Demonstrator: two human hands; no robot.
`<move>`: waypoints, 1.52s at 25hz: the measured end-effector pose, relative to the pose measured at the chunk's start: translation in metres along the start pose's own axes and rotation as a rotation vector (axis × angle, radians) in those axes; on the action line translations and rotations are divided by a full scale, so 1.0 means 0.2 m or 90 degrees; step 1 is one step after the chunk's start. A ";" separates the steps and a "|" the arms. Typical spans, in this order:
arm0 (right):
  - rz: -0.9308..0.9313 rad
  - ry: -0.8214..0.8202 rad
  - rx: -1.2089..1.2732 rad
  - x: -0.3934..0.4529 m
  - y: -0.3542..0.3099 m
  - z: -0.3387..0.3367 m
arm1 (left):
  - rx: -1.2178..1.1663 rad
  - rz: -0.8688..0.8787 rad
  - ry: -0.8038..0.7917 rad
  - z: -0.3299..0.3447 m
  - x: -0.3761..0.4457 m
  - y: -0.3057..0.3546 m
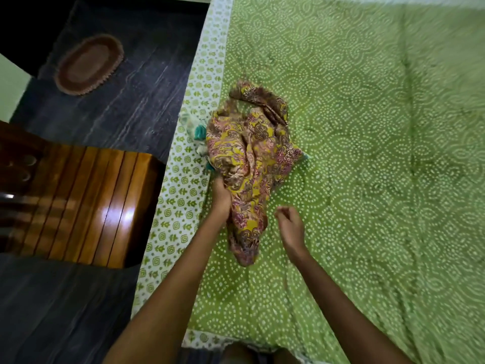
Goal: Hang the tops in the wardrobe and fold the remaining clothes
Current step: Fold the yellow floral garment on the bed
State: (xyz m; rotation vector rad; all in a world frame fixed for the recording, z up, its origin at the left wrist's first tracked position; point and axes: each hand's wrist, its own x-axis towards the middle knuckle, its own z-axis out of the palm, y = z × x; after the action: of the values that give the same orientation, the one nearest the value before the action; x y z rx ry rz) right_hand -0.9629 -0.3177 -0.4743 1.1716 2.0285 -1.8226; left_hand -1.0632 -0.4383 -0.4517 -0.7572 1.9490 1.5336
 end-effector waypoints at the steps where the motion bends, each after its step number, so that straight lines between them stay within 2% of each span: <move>1: -0.001 -0.004 0.089 0.01 -0.10 0.00 | 0.050 0.082 0.010 -0.01 -0.07 0.03; 3: 0.060 -0.090 0.263 -0.02 -0.30 0.00 | 0.149 0.275 -0.029 -0.07 -0.27 0.07; 4: 0.109 -0.127 0.312 -0.03 -0.35 0.00 | 0.152 0.327 -0.051 -0.09 -0.36 0.08; 8: 0.289 -0.229 0.516 -0.15 -0.44 -0.03 | -0.039 0.322 -0.163 -0.22 -0.65 0.24; 9: 0.276 -0.243 0.551 -0.22 -0.48 -0.06 | -0.036 0.352 -0.169 -0.26 -0.71 0.30; 11: 0.182 -0.256 0.555 -0.34 -0.58 -0.11 | 0.022 0.501 -0.131 -0.37 -0.87 0.41; 12: 0.103 -0.236 0.470 -0.37 -0.64 -0.14 | 0.055 0.592 -0.083 -0.42 -0.93 0.47; 14: -0.121 -0.125 0.233 -0.46 -0.77 -0.20 | 0.050 0.678 0.010 -0.50 -1.02 0.56; 15: -0.243 -0.118 0.134 -0.53 -0.84 -0.24 | 0.005 0.675 0.014 -0.52 -1.09 0.60; 17: -0.434 -0.212 0.011 -0.69 -0.98 -0.26 | -0.098 0.622 -0.034 -0.52 -1.23 0.67; 19: -0.512 -0.336 -0.041 -0.86 -1.08 -0.25 | -0.140 0.541 -0.117 -0.51 -1.34 0.72; 20: -0.526 -0.354 -0.051 -0.92 -1.11 -0.24 | -0.148 0.515 -0.133 -0.52 -1.36 0.74; 21: -0.535 -0.351 -0.061 -0.94 -1.13 -0.24 | -0.160 0.492 -0.126 -0.54 -1.36 0.76; 23: -0.551 -0.297 -0.063 -0.95 -1.17 -0.28 | -0.151 0.468 -0.025 -0.61 -1.35 0.79; 25: -0.549 -0.259 0.011 -0.97 -1.23 -0.33 | 0.042 0.539 0.118 -0.70 -1.31 0.76; 26: -0.536 -0.239 0.054 -1.00 -1.27 -0.35 | 0.163 0.590 0.134 -0.72 -1.30 0.73; 27: -0.517 -0.226 0.068 -1.04 -1.31 -0.37 | 0.235 0.623 0.099 -0.74 -1.28 0.70; 28: -0.507 -0.222 0.068 -1.07 -1.36 -0.38 | 0.255 0.605 0.018 -0.73 -1.28 0.66; 29: -0.503 -0.223 0.061 -1.10 -1.41 -0.38 | 0.271 0.549 -0.067 -0.72 -1.29 0.64; 30: -0.488 -0.240 0.054 -1.15 -1.46 -0.39 | 0.321 0.493 -0.110 -0.69 -1.30 0.61; 32: -0.385 -0.338 0.070 -1.20 -1.57 -0.39 | 0.450 0.414 -0.115 -0.64 -1.21 0.56; 34: -0.304 -0.394 0.183 -1.20 -1.68 -0.41 | 0.508 0.382 -0.140 -0.59 -1.09 0.44; 36: -0.310 -0.331 0.255 -1.11 -1.74 -0.41 | 0.488 0.340 -0.133 -0.56 -1.00 0.34; 37: -0.367 -0.246 0.159 -1.07 -1.74 -0.43 | 0.428 0.329 -0.122 -0.55 -0.97 0.30; 38: -0.415 -0.170 -0.011 -1.04 -1.70 -0.45 | 0.334 0.321 -0.119 -0.54 -0.99 0.30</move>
State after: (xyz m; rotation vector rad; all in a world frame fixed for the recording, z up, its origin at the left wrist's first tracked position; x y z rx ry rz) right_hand -1.0079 -0.3070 -0.0678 0.2256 2.4168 -2.0627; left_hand -0.9752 -0.5125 -0.2481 0.1036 2.3517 1.1890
